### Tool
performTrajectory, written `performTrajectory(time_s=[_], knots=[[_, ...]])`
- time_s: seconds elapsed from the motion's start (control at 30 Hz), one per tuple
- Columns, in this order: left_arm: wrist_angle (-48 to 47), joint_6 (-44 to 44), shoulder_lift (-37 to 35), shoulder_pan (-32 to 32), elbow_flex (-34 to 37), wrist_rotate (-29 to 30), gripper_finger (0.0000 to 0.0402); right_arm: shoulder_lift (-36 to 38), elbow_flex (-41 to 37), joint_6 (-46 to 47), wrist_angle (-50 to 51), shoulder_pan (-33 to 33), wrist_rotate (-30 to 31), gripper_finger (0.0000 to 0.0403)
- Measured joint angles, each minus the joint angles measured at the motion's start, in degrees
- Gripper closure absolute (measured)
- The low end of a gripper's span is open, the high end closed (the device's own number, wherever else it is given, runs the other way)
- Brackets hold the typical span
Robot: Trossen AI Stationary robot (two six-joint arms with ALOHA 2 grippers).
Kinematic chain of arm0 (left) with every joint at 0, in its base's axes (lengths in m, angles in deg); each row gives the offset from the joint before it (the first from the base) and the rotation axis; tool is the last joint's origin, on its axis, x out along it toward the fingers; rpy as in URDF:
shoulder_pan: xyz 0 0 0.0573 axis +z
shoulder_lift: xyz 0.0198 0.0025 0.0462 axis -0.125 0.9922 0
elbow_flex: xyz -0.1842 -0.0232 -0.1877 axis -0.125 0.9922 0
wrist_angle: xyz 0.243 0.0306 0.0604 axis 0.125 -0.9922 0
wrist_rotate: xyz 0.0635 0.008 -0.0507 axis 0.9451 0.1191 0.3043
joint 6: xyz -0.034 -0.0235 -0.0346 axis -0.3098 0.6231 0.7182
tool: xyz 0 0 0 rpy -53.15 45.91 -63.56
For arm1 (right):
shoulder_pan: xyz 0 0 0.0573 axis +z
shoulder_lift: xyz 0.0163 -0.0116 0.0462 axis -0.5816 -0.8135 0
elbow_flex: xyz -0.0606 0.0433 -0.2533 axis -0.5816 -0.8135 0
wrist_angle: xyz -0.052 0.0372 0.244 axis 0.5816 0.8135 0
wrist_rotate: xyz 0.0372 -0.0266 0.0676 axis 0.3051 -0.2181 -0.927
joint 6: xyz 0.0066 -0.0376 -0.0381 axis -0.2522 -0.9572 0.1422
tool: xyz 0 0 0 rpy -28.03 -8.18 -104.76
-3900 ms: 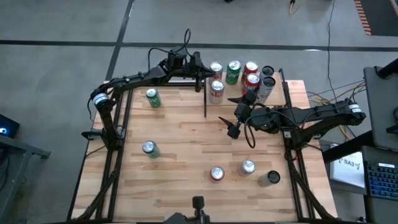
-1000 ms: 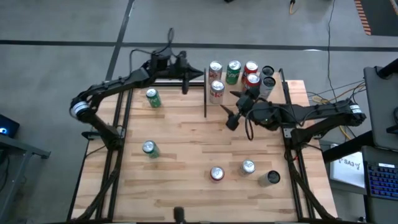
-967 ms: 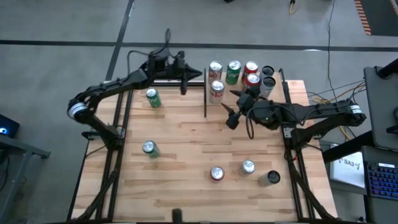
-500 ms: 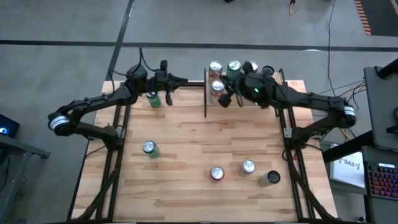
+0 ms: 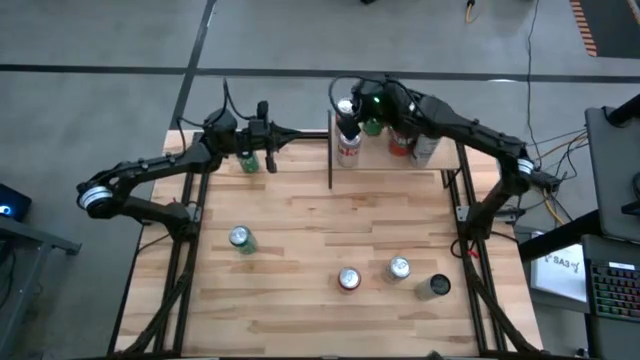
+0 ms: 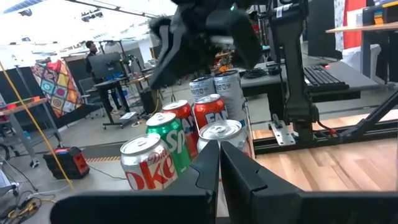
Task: Place canned beverage on shelf
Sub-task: Put the left silver soda can on the back of the shelf aligned with the other silver soda can
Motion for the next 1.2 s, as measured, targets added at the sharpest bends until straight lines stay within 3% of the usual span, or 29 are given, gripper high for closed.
performTrajectory(time_s=[0.13,0.23,0.63,0.97,1.2], knots=[[-0.1,-0.25,0.15,0.03,-0.19,0.01,0.0402,-4.65,6.31,5.07,8.5,-2.41,-8.3,0.0394],[-0.07,-0.24,0.22,0.03,-0.18,0.01,0.0402,-8.0,10.88,6.86,13.38,-3.86,-10.63,0.0394],[-0.15,-0.87,0.24,0.3,-0.28,0.01,0.0402,-13.52,16.94,8.28,17.51,-5.25,-10.27,0.0394],[-1.81,-1.08,0.15,0.49,-0.26,0.01,0.0402,-13.55,16.85,11.63,22.11,-5.2,-5.18,0.0394],[-1.81,-1.08,0.11,0.49,-0.26,0.01,0.0402,-13.55,16.39,11.53,22.12,-5.2,-4.93,0.0394]])
